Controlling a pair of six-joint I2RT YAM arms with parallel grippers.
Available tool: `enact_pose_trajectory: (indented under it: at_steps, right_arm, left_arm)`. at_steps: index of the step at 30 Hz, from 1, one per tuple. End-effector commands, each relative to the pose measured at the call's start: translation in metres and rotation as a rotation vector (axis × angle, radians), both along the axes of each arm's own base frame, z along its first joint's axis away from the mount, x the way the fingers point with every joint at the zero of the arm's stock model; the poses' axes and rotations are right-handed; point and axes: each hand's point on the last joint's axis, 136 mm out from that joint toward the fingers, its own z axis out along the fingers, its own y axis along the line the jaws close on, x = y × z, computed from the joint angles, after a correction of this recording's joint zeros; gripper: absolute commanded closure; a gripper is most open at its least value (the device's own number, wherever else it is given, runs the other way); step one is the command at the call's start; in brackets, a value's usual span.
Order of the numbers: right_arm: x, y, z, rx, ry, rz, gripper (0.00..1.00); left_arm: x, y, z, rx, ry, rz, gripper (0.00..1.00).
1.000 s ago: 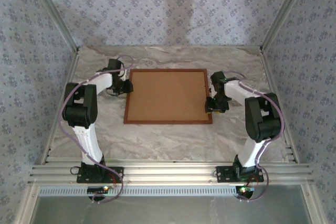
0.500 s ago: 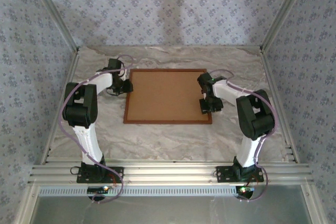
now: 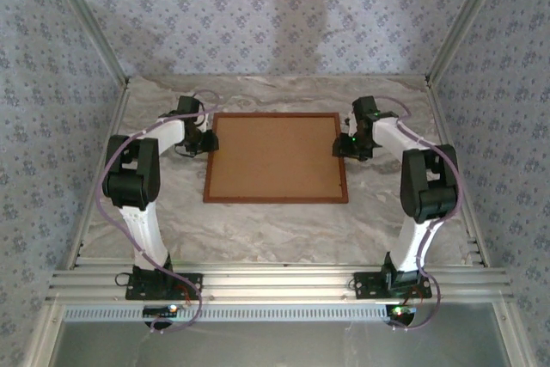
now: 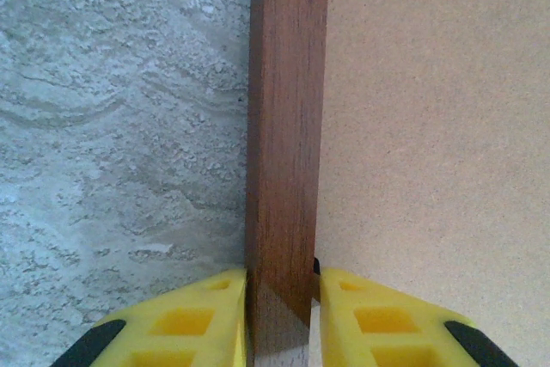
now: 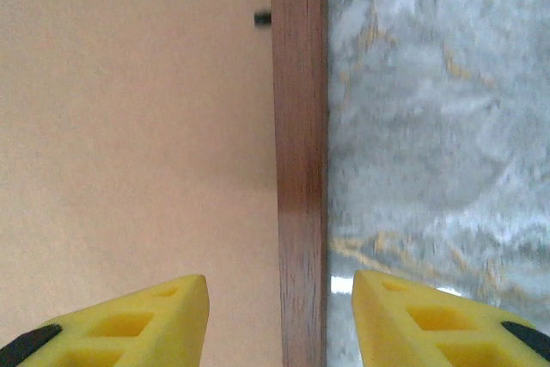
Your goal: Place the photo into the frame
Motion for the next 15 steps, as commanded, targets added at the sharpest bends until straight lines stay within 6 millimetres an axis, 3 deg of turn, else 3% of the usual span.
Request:
enact_pose_trajectory:
  at_steps: [1,7,11,15]
  right_arm:
    - [0.013,0.006,-0.01,0.022,0.01,0.009,0.51]
    - [0.028,0.004,-0.025,0.02,0.013,0.0,0.62]
    - [0.023,-0.011,-0.029,-0.061,0.017,-0.005,0.74]
    - [0.02,-0.013,-0.031,-0.076,0.021,-0.001,0.75]
  left_arm:
    - [-0.017,-0.011,-0.016,-0.004,0.081,-0.048,0.73]
    - [-0.015,-0.013,-0.011,-0.013,0.075,-0.048,0.7]
    - [-0.007,-0.007,0.003,0.005,0.035,-0.02,0.63]
    - [0.007,0.004,0.019,-0.001,-0.018,0.025,0.51]
